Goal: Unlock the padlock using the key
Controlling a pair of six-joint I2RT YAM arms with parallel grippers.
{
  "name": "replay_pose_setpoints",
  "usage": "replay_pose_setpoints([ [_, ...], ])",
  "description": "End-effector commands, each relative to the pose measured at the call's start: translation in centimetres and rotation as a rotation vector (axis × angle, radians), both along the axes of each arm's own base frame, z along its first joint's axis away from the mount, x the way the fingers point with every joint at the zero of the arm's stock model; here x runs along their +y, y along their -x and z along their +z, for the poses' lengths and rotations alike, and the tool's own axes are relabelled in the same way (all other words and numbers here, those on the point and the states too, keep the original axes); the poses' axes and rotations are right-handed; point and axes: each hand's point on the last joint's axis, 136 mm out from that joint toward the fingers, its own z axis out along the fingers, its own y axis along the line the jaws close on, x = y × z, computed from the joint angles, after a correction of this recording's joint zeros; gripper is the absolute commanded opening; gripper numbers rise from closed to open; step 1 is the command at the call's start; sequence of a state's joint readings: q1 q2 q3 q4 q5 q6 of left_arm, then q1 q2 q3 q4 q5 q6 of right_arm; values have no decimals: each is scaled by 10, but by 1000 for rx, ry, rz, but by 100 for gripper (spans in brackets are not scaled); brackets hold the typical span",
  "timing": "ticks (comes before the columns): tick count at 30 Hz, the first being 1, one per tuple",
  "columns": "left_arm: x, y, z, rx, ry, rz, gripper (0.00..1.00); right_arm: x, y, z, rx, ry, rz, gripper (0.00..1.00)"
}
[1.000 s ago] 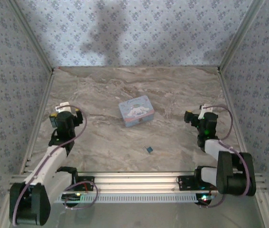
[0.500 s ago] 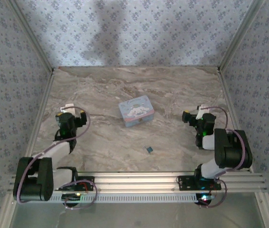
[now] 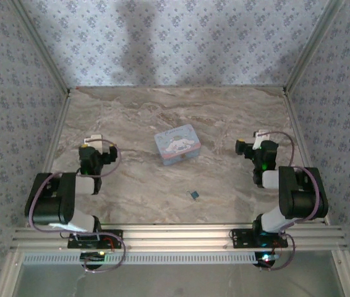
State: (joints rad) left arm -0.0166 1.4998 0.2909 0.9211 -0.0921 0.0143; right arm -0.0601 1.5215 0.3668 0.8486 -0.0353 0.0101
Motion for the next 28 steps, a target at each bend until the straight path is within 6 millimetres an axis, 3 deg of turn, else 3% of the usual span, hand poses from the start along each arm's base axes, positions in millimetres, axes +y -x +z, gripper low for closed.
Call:
replay_pose_setpoints([
  [1,-6,-8,17,-77,20,-39,98,-3,-3,1,2,22,-12,100],
  [5,-8,-19,11,-13,27,-55,98,-3,-3,1,1,22,-14,100],
  [7,1,-26,9,23,78,-41,98,-3,-3,2,0,24,-14,100],
  [28,3,-25,9,21,81,-35,98,1,-3,0,10,54,-10,100],
])
